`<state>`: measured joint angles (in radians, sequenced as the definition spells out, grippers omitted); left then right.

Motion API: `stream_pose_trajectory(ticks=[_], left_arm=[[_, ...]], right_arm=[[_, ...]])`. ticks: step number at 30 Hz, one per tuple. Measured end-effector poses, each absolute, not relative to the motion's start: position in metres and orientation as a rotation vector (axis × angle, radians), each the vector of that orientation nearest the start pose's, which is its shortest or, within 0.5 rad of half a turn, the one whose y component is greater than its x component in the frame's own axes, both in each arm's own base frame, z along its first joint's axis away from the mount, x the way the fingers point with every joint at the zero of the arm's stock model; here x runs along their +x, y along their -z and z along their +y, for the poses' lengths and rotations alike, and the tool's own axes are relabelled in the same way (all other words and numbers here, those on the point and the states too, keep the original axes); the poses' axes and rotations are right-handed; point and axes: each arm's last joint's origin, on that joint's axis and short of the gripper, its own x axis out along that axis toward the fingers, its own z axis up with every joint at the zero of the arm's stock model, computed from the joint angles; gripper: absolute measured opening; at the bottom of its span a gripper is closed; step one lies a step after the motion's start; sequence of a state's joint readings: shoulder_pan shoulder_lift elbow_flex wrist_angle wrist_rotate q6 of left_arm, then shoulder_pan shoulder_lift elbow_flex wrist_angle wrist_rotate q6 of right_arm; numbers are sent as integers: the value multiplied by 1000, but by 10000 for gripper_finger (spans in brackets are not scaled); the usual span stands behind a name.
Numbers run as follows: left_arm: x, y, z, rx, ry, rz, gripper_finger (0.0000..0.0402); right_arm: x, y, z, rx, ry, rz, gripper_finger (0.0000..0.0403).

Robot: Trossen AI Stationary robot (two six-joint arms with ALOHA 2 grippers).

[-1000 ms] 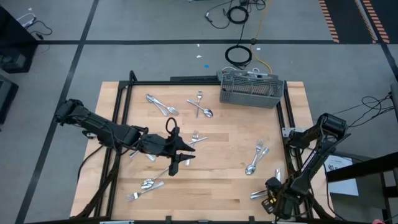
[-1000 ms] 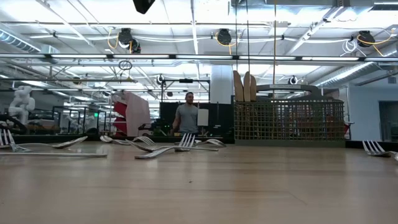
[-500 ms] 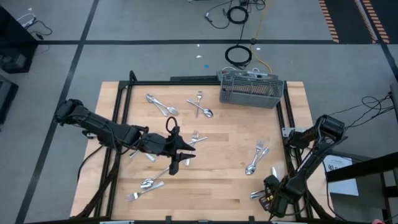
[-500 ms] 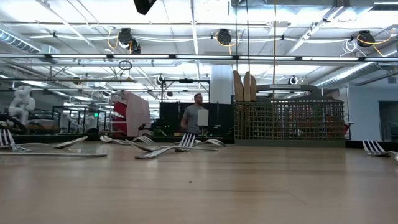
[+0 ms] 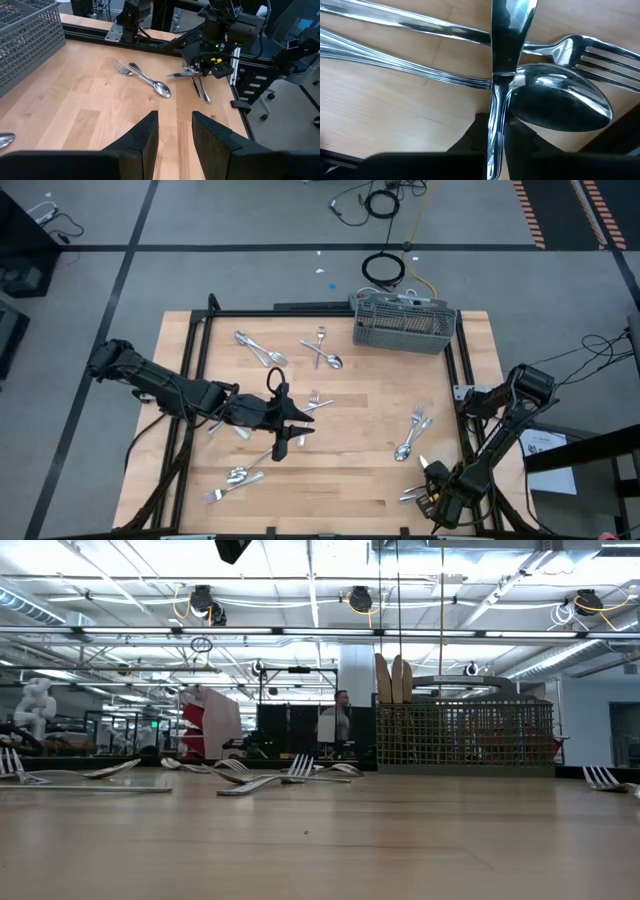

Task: Sort silverware
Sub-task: Put the silver knife into the silverware basket

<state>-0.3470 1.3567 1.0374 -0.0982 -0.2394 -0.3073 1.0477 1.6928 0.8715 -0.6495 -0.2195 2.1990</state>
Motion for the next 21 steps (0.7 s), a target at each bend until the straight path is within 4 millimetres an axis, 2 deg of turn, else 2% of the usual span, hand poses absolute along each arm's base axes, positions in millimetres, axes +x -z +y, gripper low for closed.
stream_pose_trajectory(ticks=[15,21], left_arm=[[287,-303,-97,-185,43,412,125],[287,-303,-97,-188,43,409,125]], right_arm=[[130,-143,231,1013,854,1571,20],[131,-159,228,1042,808,1550,19]])
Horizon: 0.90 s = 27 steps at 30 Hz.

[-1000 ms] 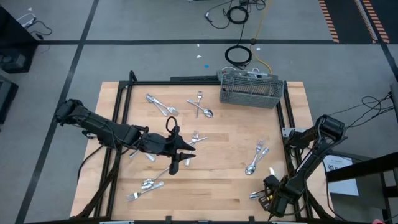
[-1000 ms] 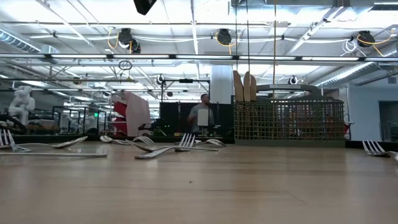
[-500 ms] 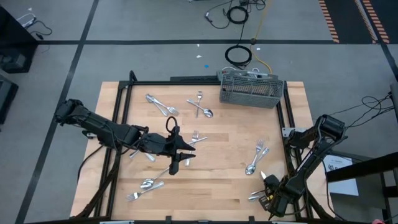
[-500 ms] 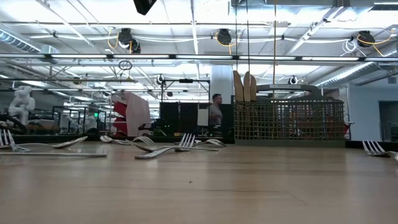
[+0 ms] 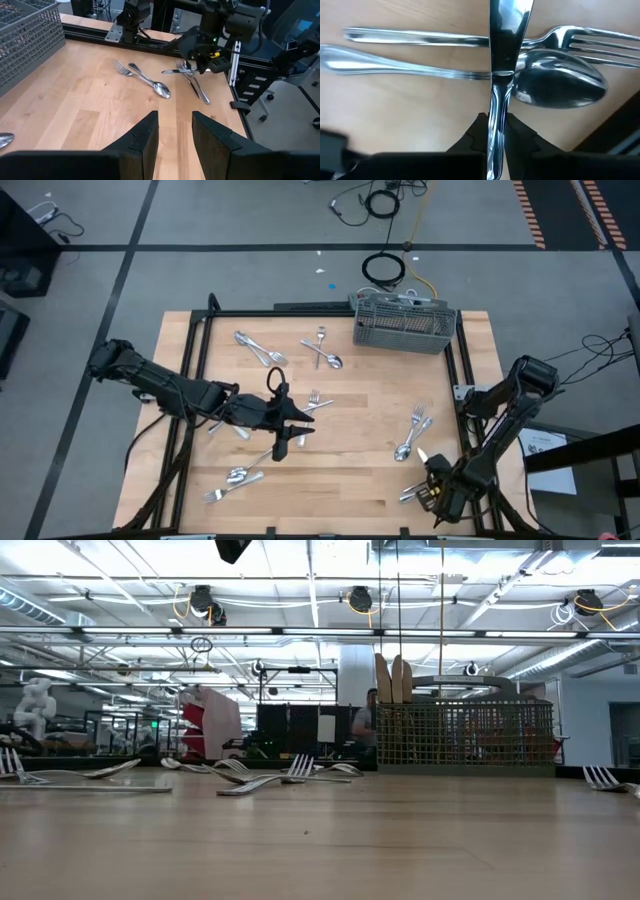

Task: Sort silverware
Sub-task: Put the silver knife into the silverware basket

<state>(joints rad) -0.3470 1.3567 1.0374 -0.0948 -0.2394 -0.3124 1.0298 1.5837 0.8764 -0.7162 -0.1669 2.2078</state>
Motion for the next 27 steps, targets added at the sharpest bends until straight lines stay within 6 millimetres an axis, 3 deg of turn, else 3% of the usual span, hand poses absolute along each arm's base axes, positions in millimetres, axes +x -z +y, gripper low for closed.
stream_pose_trajectory(ticks=[6,13,19,27], left_arm=[[288,-305,-97,-219,41,387,125],[312,-306,-105,-375,44,201,125],[346,-284,-110,-699,35,51,125],[376,-250,-111,-841,182,-45,125]], right_arm=[[135,-188,221,1066,729,1411,19],[149,-228,204,1076,563,935,19],[163,-259,190,982,415,618,19],[186,-292,176,857,229,434,19]])
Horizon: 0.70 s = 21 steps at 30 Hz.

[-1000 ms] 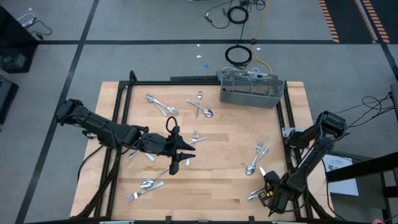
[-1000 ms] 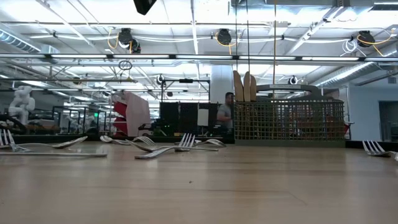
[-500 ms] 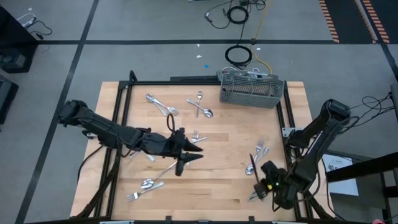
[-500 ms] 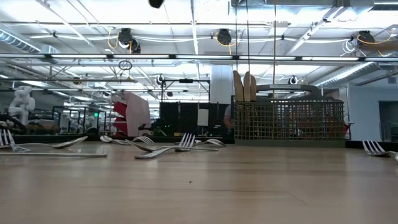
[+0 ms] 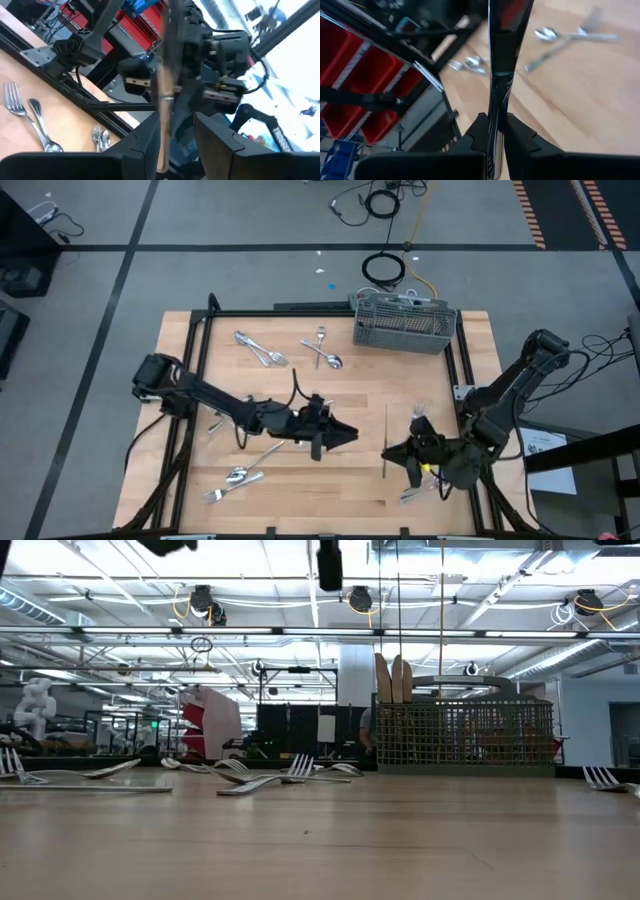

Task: Sort silverware
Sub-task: Put the silver knife into the silverware basket

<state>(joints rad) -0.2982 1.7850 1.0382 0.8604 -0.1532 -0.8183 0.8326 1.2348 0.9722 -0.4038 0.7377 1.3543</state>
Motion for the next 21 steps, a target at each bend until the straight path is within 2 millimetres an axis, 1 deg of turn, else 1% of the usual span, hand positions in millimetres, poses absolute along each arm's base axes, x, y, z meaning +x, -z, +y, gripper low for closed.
stream_pose_trajectory(ticks=[2,5,9,13,17,21], left_arm=[[380,-245,-111,-859,188,-61,125],[383,-246,-112,-856,218,-89,125],[386,-249,-113,-782,224,-116,128],[388,-256,-113,-716,225,-147,144],[391,-263,-115,-691,229,-167,165],[391,-264,-115,-689,226,-160,177]], right_arm=[[192,-296,172,843,215,402,19],[200,-300,167,826,210,366,19],[210,-305,161,808,173,352,19],[217,-309,156,805,121,344,19],[221,-311,152,789,99,338,19],[225,-312,149,773,95,327,19]])
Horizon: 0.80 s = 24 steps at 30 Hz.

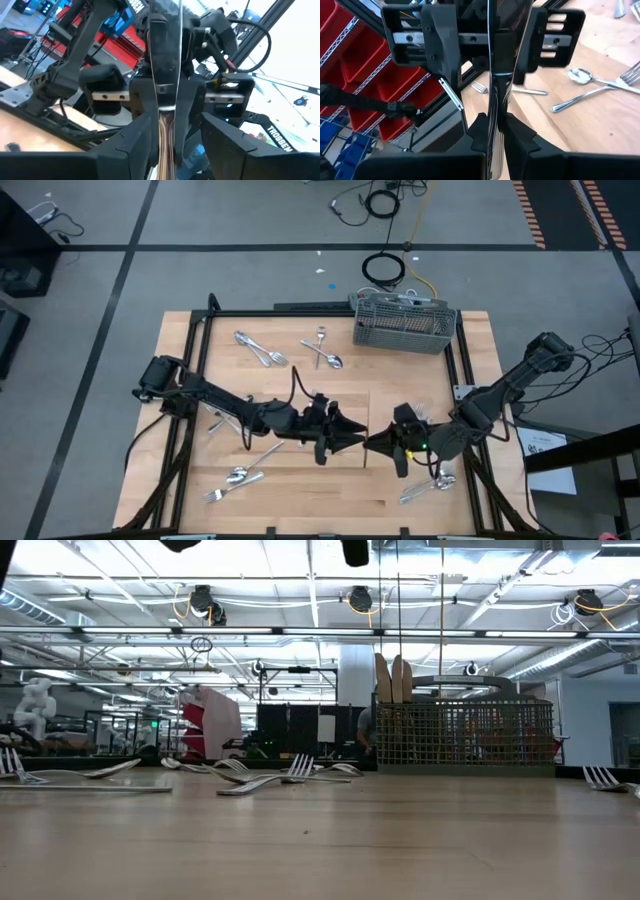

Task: Sort silverware
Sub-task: Put the silver knife into the silverware basket

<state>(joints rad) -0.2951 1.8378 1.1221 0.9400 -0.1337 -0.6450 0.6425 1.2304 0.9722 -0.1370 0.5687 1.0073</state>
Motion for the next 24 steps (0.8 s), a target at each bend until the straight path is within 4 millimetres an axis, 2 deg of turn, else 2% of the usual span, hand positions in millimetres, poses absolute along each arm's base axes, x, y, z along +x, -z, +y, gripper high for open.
stream_pose_trajectory(ticks=[10,24], left_arm=[[392,-263,-113,-693,165,-163,179],[392,-262,-113,-690,163,-163,177]], right_arm=[[232,-312,139,761,92,341,19],[238,-312,129,756,71,365,22]])
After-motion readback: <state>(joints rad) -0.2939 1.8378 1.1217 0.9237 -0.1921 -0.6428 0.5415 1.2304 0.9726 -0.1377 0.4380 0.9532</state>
